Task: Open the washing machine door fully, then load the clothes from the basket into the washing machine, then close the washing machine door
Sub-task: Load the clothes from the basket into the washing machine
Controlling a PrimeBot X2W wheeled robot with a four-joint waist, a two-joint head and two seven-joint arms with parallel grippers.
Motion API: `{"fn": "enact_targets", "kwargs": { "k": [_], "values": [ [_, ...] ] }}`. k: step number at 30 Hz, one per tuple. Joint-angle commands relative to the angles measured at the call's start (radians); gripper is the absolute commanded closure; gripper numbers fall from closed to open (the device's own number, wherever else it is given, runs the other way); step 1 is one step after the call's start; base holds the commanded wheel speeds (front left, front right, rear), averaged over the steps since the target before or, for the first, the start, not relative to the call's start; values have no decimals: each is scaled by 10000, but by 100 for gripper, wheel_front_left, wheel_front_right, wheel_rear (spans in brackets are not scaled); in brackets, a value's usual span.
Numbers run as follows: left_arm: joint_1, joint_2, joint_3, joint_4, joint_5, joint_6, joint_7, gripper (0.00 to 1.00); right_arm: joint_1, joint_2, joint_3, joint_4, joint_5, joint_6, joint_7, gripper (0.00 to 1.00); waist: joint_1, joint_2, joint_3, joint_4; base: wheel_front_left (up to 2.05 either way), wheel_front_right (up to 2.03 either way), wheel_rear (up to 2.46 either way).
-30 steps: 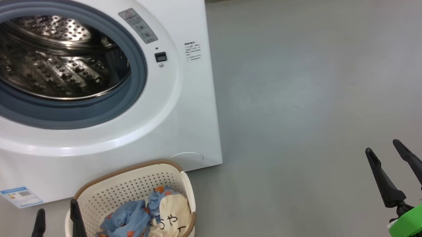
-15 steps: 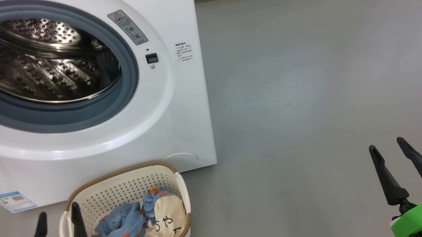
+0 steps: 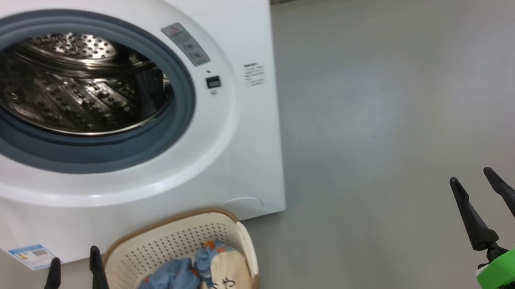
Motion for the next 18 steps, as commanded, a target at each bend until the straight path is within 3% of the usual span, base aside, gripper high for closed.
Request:
{"fn": "enact_targets", "kwargs": {
  "k": [1,8,18],
  "values": [
    [-173,320,327,-185,-20,8,-57,0,-115,-156,220,-266,-43,44,-122,0,1,-1,4,-1,80,-240,160],
    [-183,220,115,-69,57,8,-57,0,-82,-117,225,-262,-53,44,-122,0,1,-1,10,-12,52,-136,83],
    [-208,38,93,211,383,66,-57,0,-67,-71,198,-282,-60,44,-122,0,1,-1,105,17,6,-8,2]
  ]
}}
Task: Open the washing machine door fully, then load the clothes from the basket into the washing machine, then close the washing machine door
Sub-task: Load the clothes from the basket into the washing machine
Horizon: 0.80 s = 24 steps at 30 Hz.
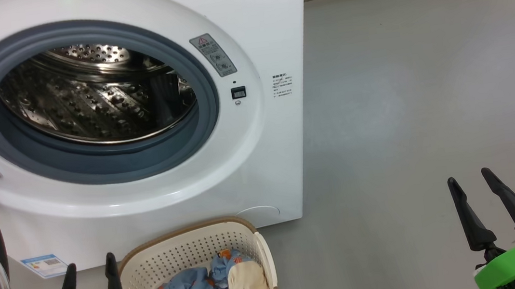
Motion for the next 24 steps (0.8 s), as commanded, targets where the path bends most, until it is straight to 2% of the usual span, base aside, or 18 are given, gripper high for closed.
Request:
{"fn": "enact_targets", "kwargs": {
  "k": [1,10,24],
  "values": [
    [-233,108,347,-71,169,64,-57,0,-77,-154,192,-260,-63,44,-120,0,0,0,38,4,0,0,0],
    [-724,-87,284,974,633,107,-57,0,-393,51,199,-335,-90,44,-120,0,0,0,707,-83,0,0,0],
    [-2522,86,-519,3847,1667,179,-57,0,-1289,568,271,-433,-147,44,-120,0,0,0,2414,-490,0,0,0]
  ]
}}
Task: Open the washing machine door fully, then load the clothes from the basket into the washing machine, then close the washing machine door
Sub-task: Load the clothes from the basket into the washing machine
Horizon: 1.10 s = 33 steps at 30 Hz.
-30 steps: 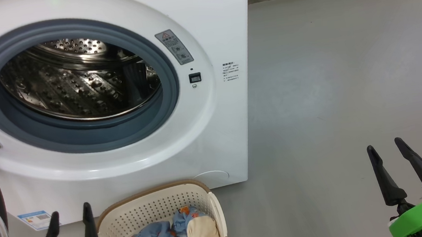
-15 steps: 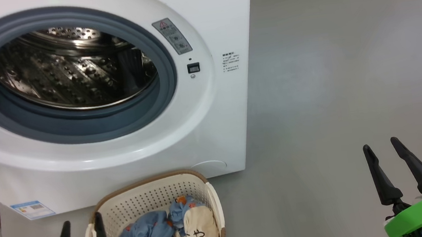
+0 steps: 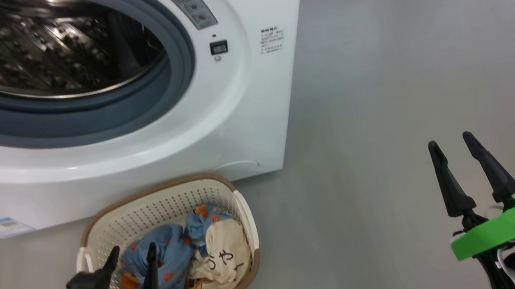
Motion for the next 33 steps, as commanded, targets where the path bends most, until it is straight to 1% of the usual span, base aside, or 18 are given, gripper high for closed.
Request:
{"fn": "enact_targets", "kwargs": {
  "k": [1,12,22,28,33],
  "values": [
    [-333,307,227,-13,79,80,-65,0,-279,-53,248,-266,-139,44,-120,0,-1,0,581,-221,0,0,0],
    [-2408,831,-149,2635,464,65,-65,0,-1202,406,382,-343,-173,44,-120,0,-1,0,2154,-580,0,0,0],
    [-3622,1139,-430,4516,606,63,-13,0,-1728,643,597,-440,-209,44,-120,0,-1,0,3033,-879,0,0,0],
    [-4230,1308,-784,5119,800,28,181,0,-1988,765,709,-550,-203,44,-120,0,-1,0,3524,-1052,0,0,0],
    [-4643,1516,-1078,5358,965,5,678,0,-2194,882,831,-638,-203,44,-120,0,-1,0,3991,-1241,0,0,0]
  ]
}}
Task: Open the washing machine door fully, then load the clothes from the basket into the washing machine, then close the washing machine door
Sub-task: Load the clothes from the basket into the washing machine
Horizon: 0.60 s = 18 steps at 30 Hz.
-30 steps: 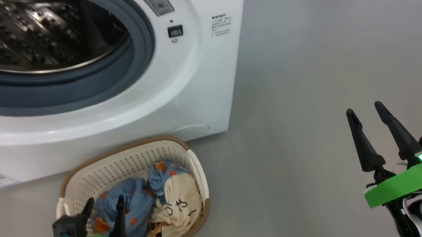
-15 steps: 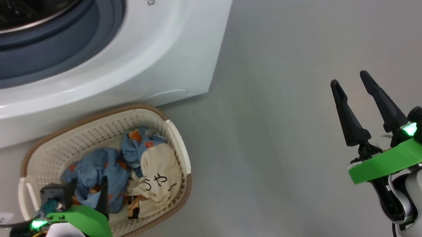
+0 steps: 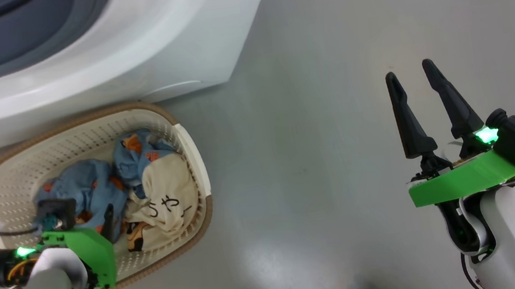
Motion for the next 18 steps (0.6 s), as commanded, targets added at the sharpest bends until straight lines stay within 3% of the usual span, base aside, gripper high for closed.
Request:
{"fn": "enact_targets", "kwargs": {
  "k": [1,18],
  "values": [
    [-140,446,92,25,155,20,186,0,-66,55,253,-301,-24,44,-82,0,-1,0,447,-264,0,0,0],
    [-1181,1468,-446,197,435,143,1793,0,-526,445,592,-546,96,44,-82,0,-1,0,1789,-1061,0,0,0]
  ]
}}
